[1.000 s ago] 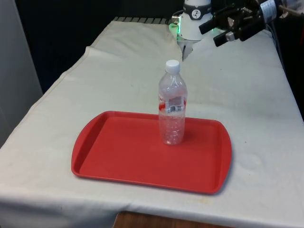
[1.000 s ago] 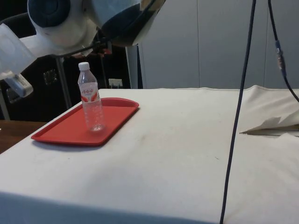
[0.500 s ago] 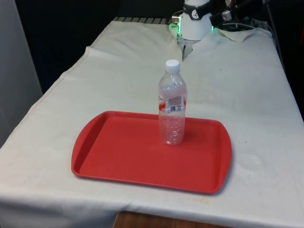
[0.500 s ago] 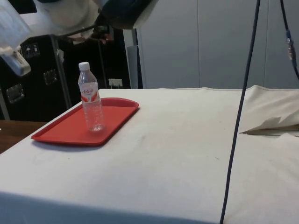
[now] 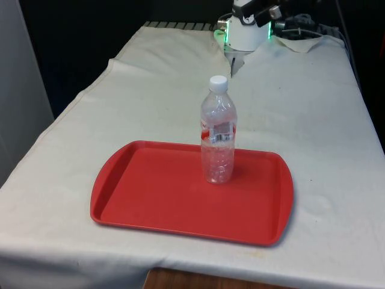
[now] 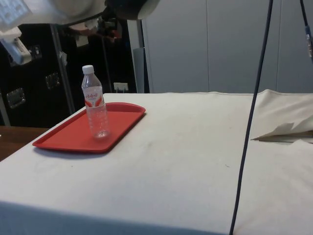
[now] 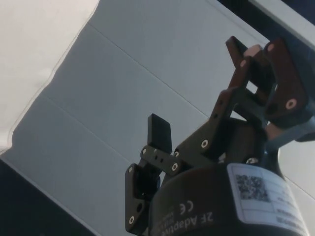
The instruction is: Place the bottle upright on the tray.
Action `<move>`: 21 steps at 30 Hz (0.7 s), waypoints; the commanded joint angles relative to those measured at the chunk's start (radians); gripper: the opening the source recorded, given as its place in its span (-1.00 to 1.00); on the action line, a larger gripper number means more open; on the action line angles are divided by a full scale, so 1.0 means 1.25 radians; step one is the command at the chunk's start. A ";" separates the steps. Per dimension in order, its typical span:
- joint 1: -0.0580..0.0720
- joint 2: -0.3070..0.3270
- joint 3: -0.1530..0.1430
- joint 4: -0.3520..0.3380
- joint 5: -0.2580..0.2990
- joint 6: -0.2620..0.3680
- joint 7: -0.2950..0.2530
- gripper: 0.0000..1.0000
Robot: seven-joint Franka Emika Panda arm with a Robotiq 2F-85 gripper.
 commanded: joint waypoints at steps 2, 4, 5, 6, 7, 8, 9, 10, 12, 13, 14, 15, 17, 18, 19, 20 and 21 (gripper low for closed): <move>-0.007 -0.016 -0.001 -0.010 0.014 0.022 0.001 1.00; -0.002 -0.010 -0.004 -0.004 0.009 0.006 0.000 1.00; -0.008 -0.022 -0.002 -0.013 0.019 0.024 0.001 1.00; -0.010 -0.030 -0.003 -0.018 0.024 0.025 0.001 1.00; -0.010 -0.034 -0.004 -0.019 0.026 0.026 0.001 1.00; -0.010 -0.038 -0.004 -0.022 0.028 0.026 0.002 1.00; -0.011 -0.042 -0.004 -0.024 0.030 0.027 0.002 1.00; -0.011 -0.046 -0.005 -0.026 0.033 0.028 0.002 1.00; -0.007 -0.046 -0.006 -0.025 0.030 0.010 0.002 1.00; -0.013 -0.055 -0.006 -0.034 0.037 0.030 0.005 1.00; -0.013 -0.058 -0.006 -0.036 0.038 0.030 0.006 1.00; -0.013 -0.061 -0.007 -0.038 0.038 0.030 0.007 1.00; -0.013 -0.065 -0.008 -0.042 0.038 0.030 0.010 1.00; -0.013 -0.065 -0.008 -0.042 0.038 0.028 0.010 1.00; -0.013 -0.065 -0.008 -0.042 0.038 0.028 0.010 1.00; -0.012 -0.063 -0.008 -0.042 0.036 0.026 0.010 1.00; -0.011 -0.062 -0.008 -0.041 0.034 0.023 0.010 1.00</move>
